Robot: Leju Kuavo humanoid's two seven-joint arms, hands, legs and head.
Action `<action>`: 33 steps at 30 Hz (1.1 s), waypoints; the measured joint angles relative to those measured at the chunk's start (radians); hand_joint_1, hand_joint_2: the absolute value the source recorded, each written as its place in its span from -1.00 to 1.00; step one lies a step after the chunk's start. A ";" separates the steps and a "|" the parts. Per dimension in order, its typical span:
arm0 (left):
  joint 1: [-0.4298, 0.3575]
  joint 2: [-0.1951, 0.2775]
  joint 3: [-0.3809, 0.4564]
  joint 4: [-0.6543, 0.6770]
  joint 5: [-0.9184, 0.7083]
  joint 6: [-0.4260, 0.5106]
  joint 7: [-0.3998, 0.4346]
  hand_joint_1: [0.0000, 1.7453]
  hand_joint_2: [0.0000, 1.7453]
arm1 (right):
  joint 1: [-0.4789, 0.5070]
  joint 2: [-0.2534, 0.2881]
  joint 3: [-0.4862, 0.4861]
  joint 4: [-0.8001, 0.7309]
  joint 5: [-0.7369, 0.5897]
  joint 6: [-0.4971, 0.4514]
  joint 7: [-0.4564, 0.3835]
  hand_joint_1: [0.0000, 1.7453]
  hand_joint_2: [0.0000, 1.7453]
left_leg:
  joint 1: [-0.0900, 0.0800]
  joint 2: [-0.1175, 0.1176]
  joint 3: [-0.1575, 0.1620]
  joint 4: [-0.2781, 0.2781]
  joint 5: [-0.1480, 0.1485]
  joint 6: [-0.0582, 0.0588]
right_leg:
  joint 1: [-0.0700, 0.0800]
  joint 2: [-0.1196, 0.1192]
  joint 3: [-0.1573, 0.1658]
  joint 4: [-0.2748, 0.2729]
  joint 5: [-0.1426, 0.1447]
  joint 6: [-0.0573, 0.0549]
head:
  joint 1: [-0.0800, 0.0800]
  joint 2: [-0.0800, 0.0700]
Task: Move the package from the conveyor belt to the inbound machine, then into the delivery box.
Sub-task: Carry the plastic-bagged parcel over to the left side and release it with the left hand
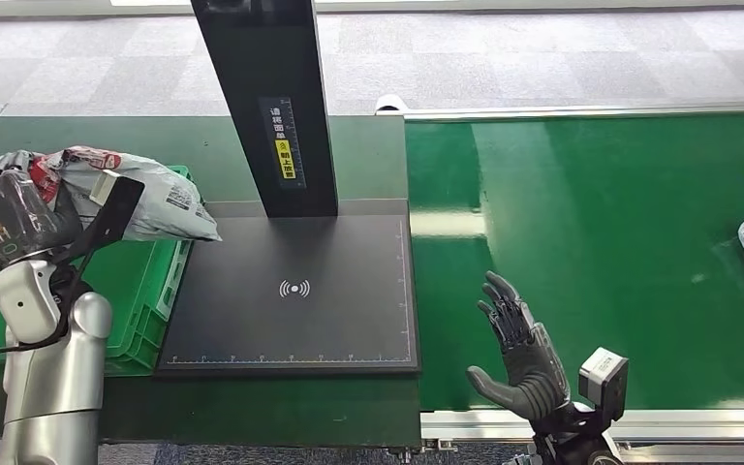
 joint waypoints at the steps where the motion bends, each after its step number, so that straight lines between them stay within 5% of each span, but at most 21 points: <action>1: -0.006 0.006 0.002 0.013 -0.001 -0.006 0.003 1.00 1.00 | 0.001 0.001 0.000 0.000 0.001 0.000 0.000 -1.00 1.00 | 0.000 0.000 0.000 0.000 0.000 0.000 | 0.000 0.000 0.000 0.000 0.000 0.000 | 0.000 0.000; 15: -0.078 0.068 0.031 0.134 -0.048 -0.146 0.110 1.00 1.00 | 0.001 0.008 -0.020 0.000 0.009 0.010 0.000 -1.00 1.00 | 0.000 0.000 0.000 0.000 0.000 0.000 | 0.000 0.000 0.000 0.000 0.000 0.000 | 0.000 0.000; 33: -0.090 0.112 0.101 0.189 -0.043 -0.200 0.126 1.00 1.00 | -0.002 0.016 -0.034 0.000 0.010 0.011 0.018 -1.00 1.00 | 0.000 0.000 0.000 0.000 0.000 0.000 | 0.000 0.000 0.000 0.000 0.000 0.000 | 0.000 0.000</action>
